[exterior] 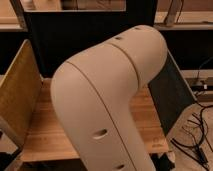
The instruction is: Place the white sponge in the ceramic bowl
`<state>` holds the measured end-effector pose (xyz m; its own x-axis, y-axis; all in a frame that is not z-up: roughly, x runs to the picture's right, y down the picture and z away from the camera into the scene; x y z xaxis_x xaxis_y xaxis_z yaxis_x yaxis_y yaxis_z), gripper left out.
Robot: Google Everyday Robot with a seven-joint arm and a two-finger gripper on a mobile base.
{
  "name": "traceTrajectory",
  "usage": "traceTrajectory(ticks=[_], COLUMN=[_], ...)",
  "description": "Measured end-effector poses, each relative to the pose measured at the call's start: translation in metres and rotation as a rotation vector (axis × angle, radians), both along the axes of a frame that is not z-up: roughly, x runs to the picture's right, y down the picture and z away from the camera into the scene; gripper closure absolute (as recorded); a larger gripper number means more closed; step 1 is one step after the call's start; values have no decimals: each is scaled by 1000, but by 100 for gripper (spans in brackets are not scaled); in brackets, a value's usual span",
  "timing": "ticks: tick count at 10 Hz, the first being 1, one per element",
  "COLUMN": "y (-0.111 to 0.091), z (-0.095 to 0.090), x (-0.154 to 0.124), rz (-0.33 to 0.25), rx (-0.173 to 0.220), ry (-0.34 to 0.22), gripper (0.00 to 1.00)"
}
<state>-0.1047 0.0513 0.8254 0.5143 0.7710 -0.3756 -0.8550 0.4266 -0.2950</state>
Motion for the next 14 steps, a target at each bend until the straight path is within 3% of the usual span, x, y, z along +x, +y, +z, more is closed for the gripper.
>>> traceTrajectory(ticks=[4, 7, 10, 11, 14], y=[-47, -65, -73, -73, -73], z=[0, 12, 21, 21, 21], x=[-12, -14, -21, -21, -21], rz=[153, 207, 223, 223, 223], rx=[56, 66, 63, 63, 63], ry=[-59, -82, -101, -101, -101], gripper=[100, 100, 98, 93, 63])
